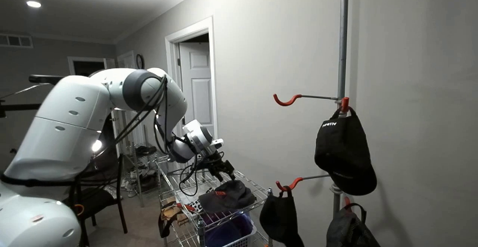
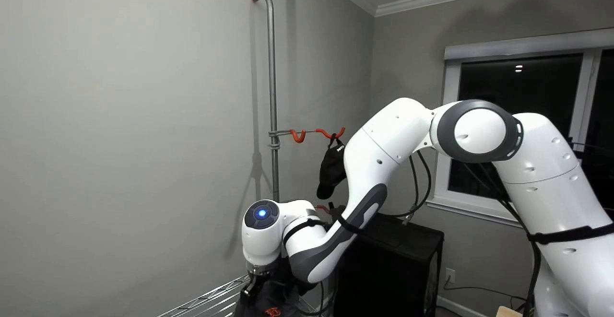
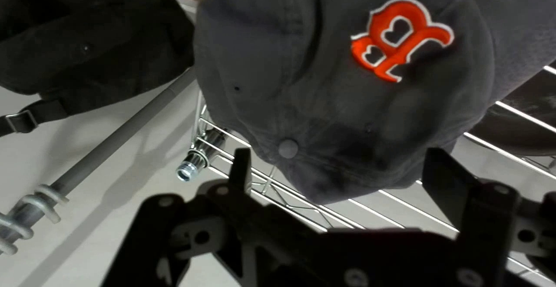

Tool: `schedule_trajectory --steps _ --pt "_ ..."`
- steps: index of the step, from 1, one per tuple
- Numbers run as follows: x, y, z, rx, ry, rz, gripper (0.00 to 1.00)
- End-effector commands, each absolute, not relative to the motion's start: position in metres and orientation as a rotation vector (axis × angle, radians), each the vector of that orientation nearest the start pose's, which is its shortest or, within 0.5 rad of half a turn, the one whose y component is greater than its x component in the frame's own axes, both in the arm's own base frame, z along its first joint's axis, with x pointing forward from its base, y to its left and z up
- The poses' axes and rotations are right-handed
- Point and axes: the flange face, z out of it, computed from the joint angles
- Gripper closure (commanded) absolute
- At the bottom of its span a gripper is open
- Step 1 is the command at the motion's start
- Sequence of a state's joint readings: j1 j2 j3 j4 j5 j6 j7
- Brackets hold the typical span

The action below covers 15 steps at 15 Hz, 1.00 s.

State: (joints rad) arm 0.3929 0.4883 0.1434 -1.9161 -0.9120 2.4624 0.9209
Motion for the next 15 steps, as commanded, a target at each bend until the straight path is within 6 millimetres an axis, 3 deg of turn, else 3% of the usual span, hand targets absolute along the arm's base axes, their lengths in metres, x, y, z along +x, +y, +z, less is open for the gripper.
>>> schedule_trajectory --steps 1,4,8,9,11,15 --pt "0.562 0.341 0.231 -3.349 -0.438 -0.71 0.0" --pt "0.572 0.346 0.222 -3.356 -0.312 -0.688 0.0" --pt "0.585 0.338 0.21 -3.359 -0.097 -0.599 0.0" --pt "0.587 0.336 0.209 -3.351 -0.06 -0.586 0.25" --pt "0.591 0.335 0.207 -3.337 -0.003 -0.559 0.33" --pt "0.595 0.335 0.205 -3.32 0.097 -0.523 0.61"
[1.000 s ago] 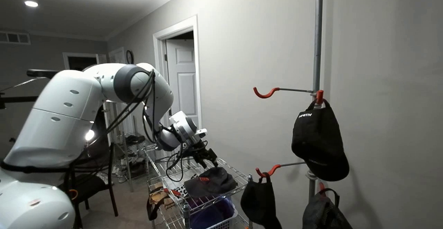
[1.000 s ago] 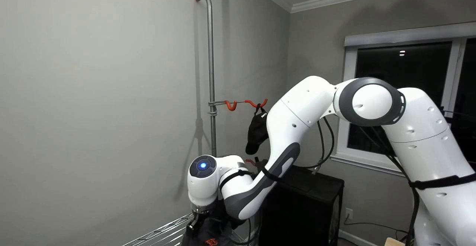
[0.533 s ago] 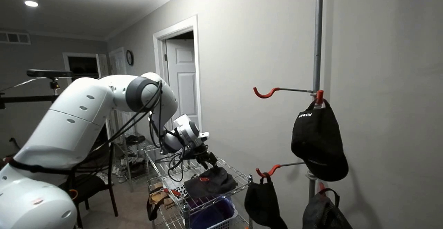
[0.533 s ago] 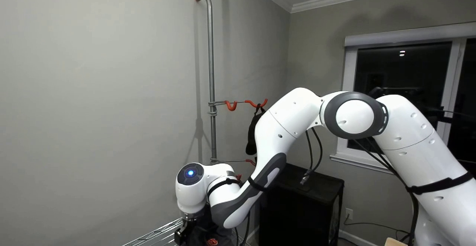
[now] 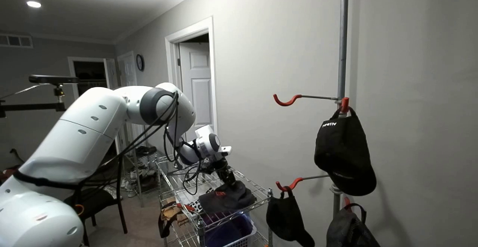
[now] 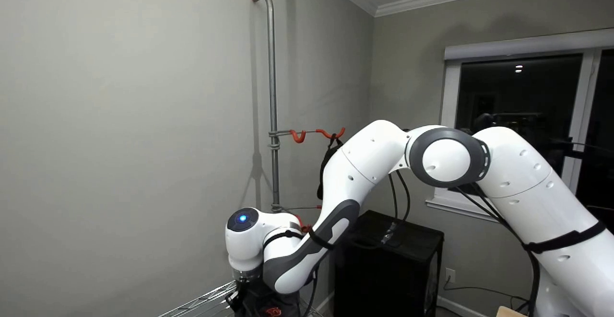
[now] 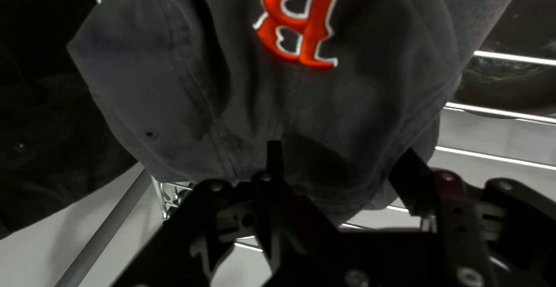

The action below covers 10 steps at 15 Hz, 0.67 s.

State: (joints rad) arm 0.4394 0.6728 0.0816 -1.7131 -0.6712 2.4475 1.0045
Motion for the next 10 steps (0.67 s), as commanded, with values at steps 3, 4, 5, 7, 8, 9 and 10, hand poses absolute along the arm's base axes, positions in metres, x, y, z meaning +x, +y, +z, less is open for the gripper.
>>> schedule_trajectory --steps 3,4,5,7,8,9,10 --pt "0.595 0.334 0.212 -3.324 0.087 -0.537 0.8" --pt "0.594 0.334 0.217 -3.328 0.066 -0.556 0.85" --pt "0.593 0.335 0.222 -3.338 0.059 -0.57 0.92" --pt "0.591 0.336 0.235 -3.334 0.04 -0.602 1.0" --pt "0.589 0.337 0.243 -3.333 0.039 -0.615 1.0" --pt "0.588 0.337 0.254 -3.325 0.039 -0.637 1.0" --pt "0.586 0.336 0.263 -3.32 0.042 -0.647 1.0"
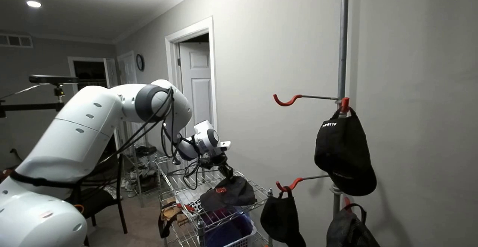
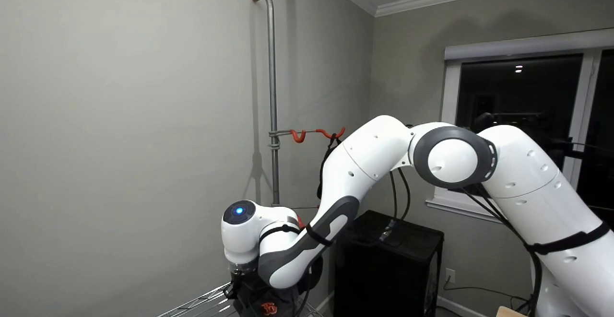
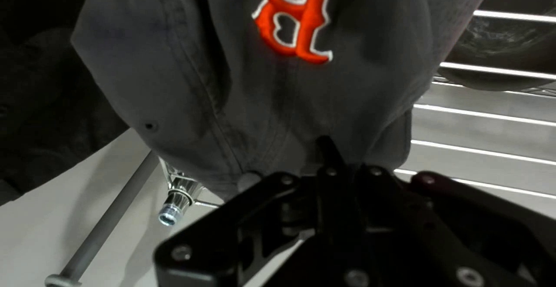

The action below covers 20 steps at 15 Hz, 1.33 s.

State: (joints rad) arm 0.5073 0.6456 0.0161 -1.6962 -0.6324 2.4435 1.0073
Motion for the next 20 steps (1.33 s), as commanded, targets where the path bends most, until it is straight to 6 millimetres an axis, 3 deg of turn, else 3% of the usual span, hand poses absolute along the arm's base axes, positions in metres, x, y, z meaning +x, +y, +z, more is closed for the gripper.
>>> schedule_trajectory --steps 1,8,11,15,20 --pt "0.586 0.335 0.275 -3.311 0.046 -0.666 0.99" --pt "0.569 0.31 0.389 -3.483 -0.002 -0.982 0.99" --pt "0.559 0.305 0.436 -3.479 0.02 -1.051 0.99" --pt "0.54 0.307 0.488 -3.446 0.063 -1.155 0.99" --pt "0.5 0.317 0.544 -3.471 0.04 -1.373 0.99"
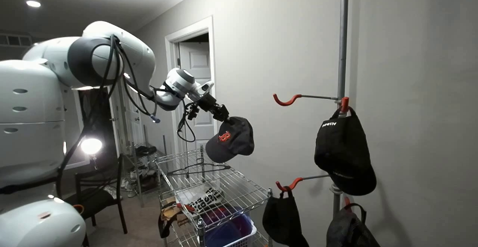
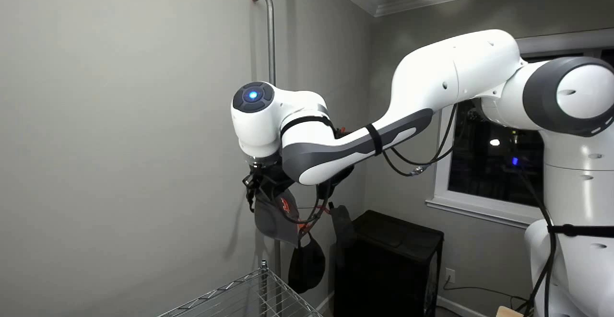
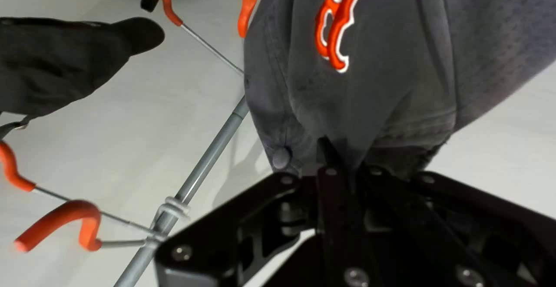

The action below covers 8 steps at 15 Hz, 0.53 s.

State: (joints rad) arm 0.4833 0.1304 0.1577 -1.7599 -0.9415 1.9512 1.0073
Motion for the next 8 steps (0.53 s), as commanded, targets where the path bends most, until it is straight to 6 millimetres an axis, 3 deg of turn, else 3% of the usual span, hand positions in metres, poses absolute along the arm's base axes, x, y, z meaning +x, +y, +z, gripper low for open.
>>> schedule_trajectory --steps 1,5,8 --pt "0.492 0.318 0.554 2.326 -0.041 0.963 0.99" --pt "0.468 0.313 0.59 2.143 -0.1 1.042 0.99" --pt "0.461 0.304 0.614 2.037 -0.132 1.092 0.99"
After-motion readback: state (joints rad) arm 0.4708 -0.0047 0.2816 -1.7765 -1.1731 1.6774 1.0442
